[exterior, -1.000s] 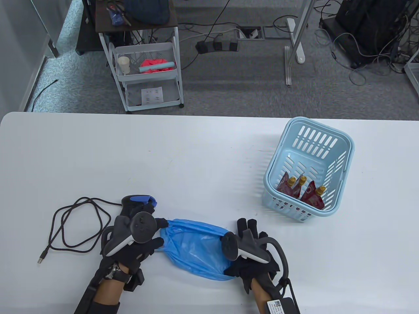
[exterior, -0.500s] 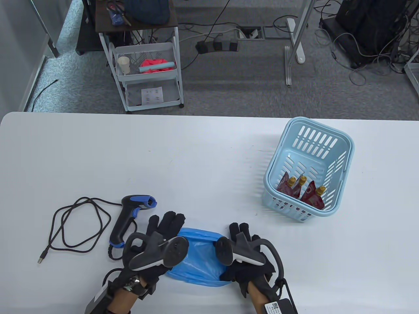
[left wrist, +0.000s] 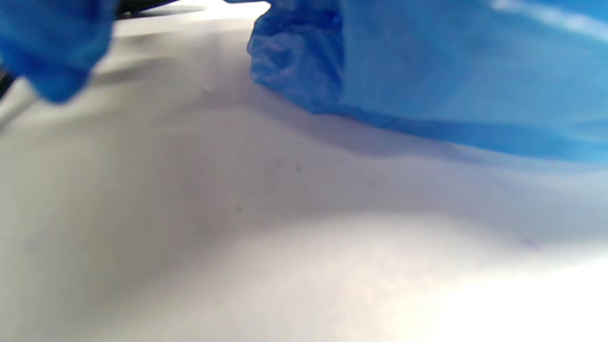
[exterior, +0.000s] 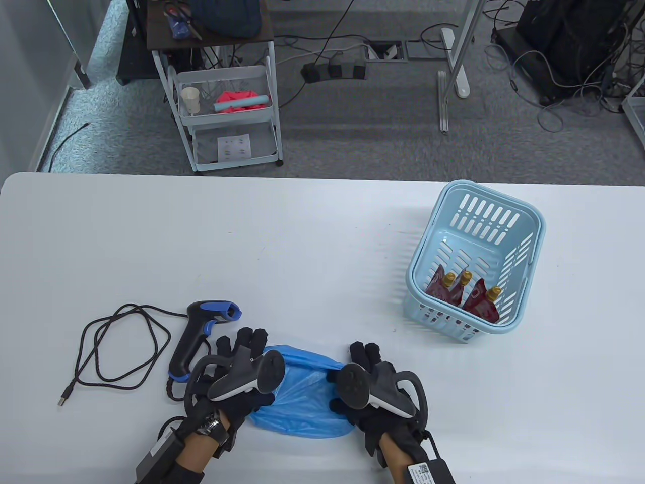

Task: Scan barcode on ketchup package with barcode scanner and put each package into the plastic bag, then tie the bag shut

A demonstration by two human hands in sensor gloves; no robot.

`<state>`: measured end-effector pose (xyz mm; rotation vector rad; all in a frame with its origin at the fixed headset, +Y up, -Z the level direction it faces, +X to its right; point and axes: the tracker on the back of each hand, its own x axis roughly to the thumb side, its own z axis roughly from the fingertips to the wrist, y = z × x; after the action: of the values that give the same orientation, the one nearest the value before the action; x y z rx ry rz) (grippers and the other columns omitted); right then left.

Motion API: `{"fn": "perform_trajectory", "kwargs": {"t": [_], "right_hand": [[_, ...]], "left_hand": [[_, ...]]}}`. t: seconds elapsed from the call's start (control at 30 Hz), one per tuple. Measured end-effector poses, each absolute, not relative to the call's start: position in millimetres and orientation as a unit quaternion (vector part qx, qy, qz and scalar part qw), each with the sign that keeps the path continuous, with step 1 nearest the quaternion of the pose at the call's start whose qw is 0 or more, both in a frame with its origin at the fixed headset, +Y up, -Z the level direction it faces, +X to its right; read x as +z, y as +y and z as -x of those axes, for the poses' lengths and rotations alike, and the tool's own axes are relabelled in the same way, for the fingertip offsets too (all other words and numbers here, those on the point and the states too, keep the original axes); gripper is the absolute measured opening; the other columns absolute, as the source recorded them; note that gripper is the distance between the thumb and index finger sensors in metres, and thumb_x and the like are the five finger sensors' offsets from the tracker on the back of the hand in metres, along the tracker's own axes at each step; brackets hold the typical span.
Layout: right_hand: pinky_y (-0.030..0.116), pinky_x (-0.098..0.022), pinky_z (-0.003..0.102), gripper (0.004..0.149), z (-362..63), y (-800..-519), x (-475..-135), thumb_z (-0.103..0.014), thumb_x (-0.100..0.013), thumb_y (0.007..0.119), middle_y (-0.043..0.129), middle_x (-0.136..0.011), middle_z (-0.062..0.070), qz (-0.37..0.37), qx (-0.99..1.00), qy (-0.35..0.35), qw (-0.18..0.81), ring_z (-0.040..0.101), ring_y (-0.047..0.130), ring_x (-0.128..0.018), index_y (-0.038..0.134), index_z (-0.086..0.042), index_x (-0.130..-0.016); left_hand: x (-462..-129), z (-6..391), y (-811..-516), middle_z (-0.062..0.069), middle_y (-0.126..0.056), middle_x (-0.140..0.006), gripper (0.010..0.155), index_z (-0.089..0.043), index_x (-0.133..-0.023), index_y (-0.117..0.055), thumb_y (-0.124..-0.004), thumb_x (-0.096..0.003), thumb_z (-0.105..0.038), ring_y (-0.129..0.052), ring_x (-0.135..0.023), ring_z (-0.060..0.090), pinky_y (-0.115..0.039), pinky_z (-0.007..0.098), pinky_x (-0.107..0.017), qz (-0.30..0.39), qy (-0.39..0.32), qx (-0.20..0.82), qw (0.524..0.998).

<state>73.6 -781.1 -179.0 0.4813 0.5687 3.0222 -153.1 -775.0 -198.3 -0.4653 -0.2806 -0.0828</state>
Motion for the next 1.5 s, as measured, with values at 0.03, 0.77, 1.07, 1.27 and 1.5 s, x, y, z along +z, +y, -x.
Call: {"fn": "perform_trajectory", "kwargs": {"t": [0.03,0.77,1.07,1.27,1.5], "right_hand": [[0.04,-0.073,0.069,0.071,-75.0,-779.8,-180.0,-0.052,-0.046,0.08,0.02,-0.118,0.024,-0.152,0.97,0.188,0.0,0.051,0.02,-0.106,0.049,-0.036,-0.108],[0.03,-0.075,0.07,0.057,-58.5,-764.4,-172.2,-0.041,-0.052,0.077,0.016,-0.118,0.021,-0.21,0.964,0.162,0.032,0.048,0.01,-0.106,0.061,-0.028,-0.106],[0.023,-0.075,0.071,0.093,-96.2,-784.3,-188.4,-0.063,-0.042,0.077,-0.005,-0.114,0.021,-0.093,0.954,0.285,-0.017,0.049,-0.004,-0.102,0.021,-0.042,-0.112],[0.023,-0.075,0.071,0.094,-96.9,-781.9,-189.0,-0.063,-0.04,0.08,-0.005,-0.114,0.021,-0.087,0.955,0.28,-0.03,0.049,-0.004,-0.102,0.023,-0.041,-0.112],[0.023,-0.075,0.071,0.094,-98.8,-780.7,-190.3,-0.062,-0.04,0.081,-0.006,-0.114,0.02,-0.089,0.957,0.275,-0.025,0.049,-0.004,-0.102,0.025,-0.041,-0.112]], "left_hand": [[-198.7,154.2,-775.6,0.008,-0.024,-0.122,0.089,-0.032,-0.112,-0.048,-0.087,-0.0353,-0.056,-0.029,-0.117,0.042,-0.034,0.07,-0.081,0.234,-0.138,-0.039,0.962],[-191.5,145.3,-777.8,0.009,-0.024,-0.122,0.097,-0.033,-0.114,-0.043,-0.088,-0.0321,-0.059,-0.028,-0.116,0.044,-0.034,0.071,-0.08,0.251,-0.172,-0.047,0.951],[-192.7,151.4,-779.4,0.01,-0.025,-0.122,0.098,-0.036,-0.114,-0.041,-0.088,-0.0311,-0.062,-0.028,-0.116,0.044,-0.033,0.071,-0.08,0.257,-0.163,-0.035,0.952],[-193.3,154.7,-779.4,0.01,-0.025,-0.122,0.097,-0.035,-0.114,-0.042,-0.088,-0.0321,-0.062,-0.028,-0.116,0.044,-0.033,0.071,-0.08,0.256,-0.158,-0.034,0.953],[-195.9,160.5,-778.3,0.01,-0.026,-0.122,0.09,-0.037,-0.112,-0.047,-0.087,-0.0352,-0.06,-0.029,-0.116,0.044,-0.033,0.071,-0.08,0.252,-0.145,-0.02,0.957]]}}
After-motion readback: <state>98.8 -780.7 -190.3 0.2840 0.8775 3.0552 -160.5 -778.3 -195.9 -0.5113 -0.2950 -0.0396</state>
